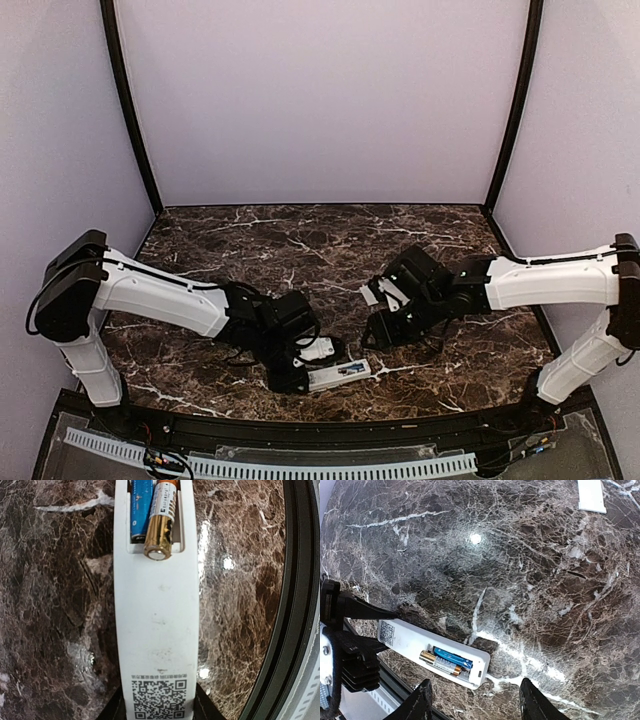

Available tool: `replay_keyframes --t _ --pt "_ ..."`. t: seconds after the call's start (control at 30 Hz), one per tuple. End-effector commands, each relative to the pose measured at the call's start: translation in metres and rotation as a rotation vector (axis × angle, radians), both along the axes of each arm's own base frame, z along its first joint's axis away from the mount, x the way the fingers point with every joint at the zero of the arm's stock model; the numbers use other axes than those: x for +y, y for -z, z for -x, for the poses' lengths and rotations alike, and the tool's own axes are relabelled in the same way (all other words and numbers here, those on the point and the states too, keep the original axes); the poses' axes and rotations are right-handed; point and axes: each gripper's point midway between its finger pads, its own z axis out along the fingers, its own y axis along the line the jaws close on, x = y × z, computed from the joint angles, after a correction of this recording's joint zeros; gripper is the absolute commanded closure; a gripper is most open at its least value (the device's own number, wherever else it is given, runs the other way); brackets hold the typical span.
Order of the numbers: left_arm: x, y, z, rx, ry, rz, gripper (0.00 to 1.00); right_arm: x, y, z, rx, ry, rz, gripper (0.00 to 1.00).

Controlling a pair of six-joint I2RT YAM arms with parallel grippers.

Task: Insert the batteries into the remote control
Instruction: Move the remote control without the battery cover to the center of the board.

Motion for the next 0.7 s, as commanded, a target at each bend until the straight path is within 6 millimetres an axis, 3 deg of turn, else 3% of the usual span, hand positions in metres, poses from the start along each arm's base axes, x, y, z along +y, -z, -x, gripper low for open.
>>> replay_keyframes --t 0.0,0.13,0.37,0.67 --pt "-0.019 -0.001 0.002 -0.023 -0.071 0.034 0.66 -0.001 -0.003 -0.005 -0.017 0.001 -0.030 0.44" --pt "-0.026 0.004 0.012 -0.066 -0.044 0.026 0.56 0.008 -0.001 -0.001 0.003 -0.030 -0.067 0.43" --pt "-0.021 0.009 0.013 -0.062 -0.072 0.016 0.38 0.011 0.015 0.010 0.068 -0.066 -0.074 0.40" --pt "-0.017 0.006 0.020 -0.032 -0.129 0.105 0.36 0.013 0.032 0.022 0.127 -0.100 -0.065 0.32"
